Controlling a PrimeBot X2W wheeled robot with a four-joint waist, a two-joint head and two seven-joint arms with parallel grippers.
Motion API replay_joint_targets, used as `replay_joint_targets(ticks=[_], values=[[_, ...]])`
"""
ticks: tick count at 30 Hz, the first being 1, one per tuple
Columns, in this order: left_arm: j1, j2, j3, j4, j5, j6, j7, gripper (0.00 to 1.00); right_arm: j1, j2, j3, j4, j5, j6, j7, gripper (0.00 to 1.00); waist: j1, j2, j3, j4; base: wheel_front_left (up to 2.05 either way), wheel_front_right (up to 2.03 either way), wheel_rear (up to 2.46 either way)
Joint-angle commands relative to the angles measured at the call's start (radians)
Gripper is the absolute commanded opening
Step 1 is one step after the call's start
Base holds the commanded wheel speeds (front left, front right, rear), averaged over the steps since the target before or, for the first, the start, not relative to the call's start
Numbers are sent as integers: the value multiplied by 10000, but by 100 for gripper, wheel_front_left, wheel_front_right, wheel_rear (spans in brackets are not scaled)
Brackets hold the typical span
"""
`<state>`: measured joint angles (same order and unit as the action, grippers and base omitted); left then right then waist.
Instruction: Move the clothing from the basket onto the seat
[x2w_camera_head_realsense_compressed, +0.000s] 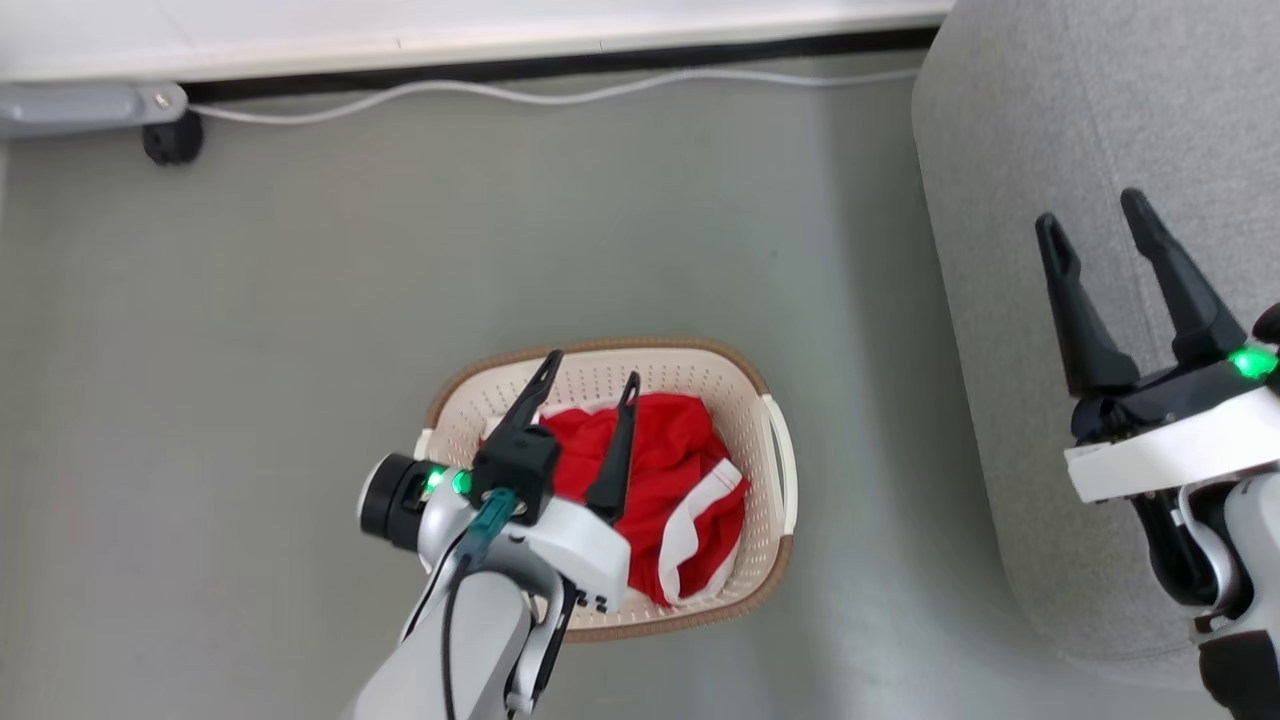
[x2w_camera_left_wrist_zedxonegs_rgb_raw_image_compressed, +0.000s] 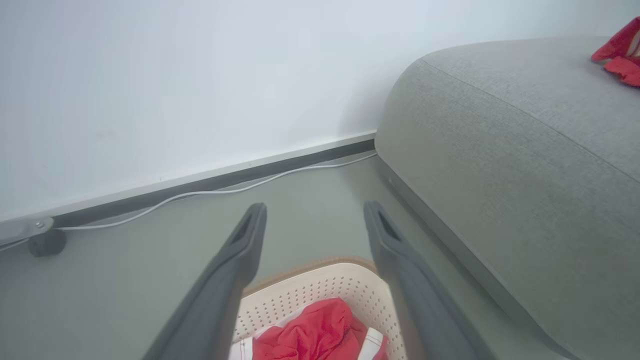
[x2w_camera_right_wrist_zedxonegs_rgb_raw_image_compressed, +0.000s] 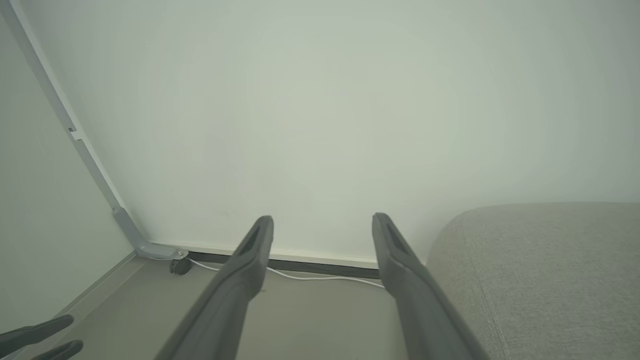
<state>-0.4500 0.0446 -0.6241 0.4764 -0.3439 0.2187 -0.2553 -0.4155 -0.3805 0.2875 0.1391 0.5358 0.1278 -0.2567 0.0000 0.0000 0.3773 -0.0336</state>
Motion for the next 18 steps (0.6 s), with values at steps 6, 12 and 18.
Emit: replay_joint_targets(ticks=[6, 12, 18], values=[[1262, 61, 1722, -1642, 825, -293, -64, 100, 701, 155, 28, 144, -231, 29, -51, 100, 0, 0, -1029, 156, 0, 0, 0], [2315, 59, 2890, -2608, 1318, -568, -64, 100, 1216, 362, -232, 441, -400, 29, -51, 100, 0, 0, -1655, 220, 0, 0, 0], [3101, 59, 3866, -3290, 1645, -870, -64, 100, 1642, 586, -488, 651, -629, 29, -51, 100, 0, 0, -2179, 257, 0, 0, 0]])
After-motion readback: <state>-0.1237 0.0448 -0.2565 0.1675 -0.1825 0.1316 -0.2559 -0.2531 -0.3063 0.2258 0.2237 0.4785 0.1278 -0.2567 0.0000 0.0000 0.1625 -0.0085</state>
